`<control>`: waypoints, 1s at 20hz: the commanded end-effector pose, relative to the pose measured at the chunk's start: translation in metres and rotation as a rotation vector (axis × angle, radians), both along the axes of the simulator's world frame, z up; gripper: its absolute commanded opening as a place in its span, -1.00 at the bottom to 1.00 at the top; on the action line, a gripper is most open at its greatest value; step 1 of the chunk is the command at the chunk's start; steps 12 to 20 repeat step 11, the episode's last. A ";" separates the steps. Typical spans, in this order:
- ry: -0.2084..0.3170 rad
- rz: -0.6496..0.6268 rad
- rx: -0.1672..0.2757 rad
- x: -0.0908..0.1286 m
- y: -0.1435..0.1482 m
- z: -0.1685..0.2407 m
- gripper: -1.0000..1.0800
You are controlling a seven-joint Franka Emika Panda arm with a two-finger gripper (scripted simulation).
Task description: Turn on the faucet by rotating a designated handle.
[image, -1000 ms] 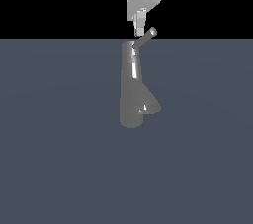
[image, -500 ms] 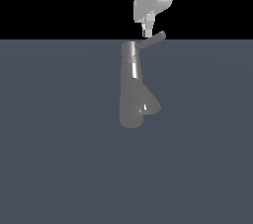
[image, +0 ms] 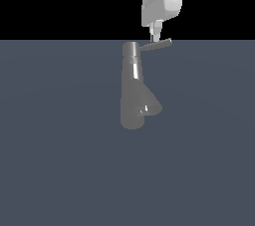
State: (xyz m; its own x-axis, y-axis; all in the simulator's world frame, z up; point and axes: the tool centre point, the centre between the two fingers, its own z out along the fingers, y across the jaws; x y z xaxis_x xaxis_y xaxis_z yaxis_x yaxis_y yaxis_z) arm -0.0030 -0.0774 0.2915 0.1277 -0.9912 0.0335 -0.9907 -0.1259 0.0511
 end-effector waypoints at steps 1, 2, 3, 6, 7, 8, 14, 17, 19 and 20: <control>0.009 -0.021 -0.002 0.004 -0.018 -0.008 -1.00; 0.009 -0.022 -0.003 0.006 -0.021 -0.009 -1.00; 0.009 -0.023 -0.003 0.008 -0.024 -0.011 -1.00; 0.010 -0.027 -0.003 0.014 -0.032 -0.014 -1.00; 0.010 -0.029 -0.003 0.016 -0.035 -0.015 -1.00; 0.011 -0.030 -0.003 0.018 -0.038 -0.016 -1.00; 0.011 -0.032 -0.004 0.022 -0.044 -0.018 -1.00; 0.011 -0.032 -0.004 0.022 -0.044 -0.018 -1.00; 0.011 -0.032 -0.004 0.022 -0.044 -0.018 -1.00; 0.011 -0.032 -0.004 0.022 -0.044 -0.018 -1.00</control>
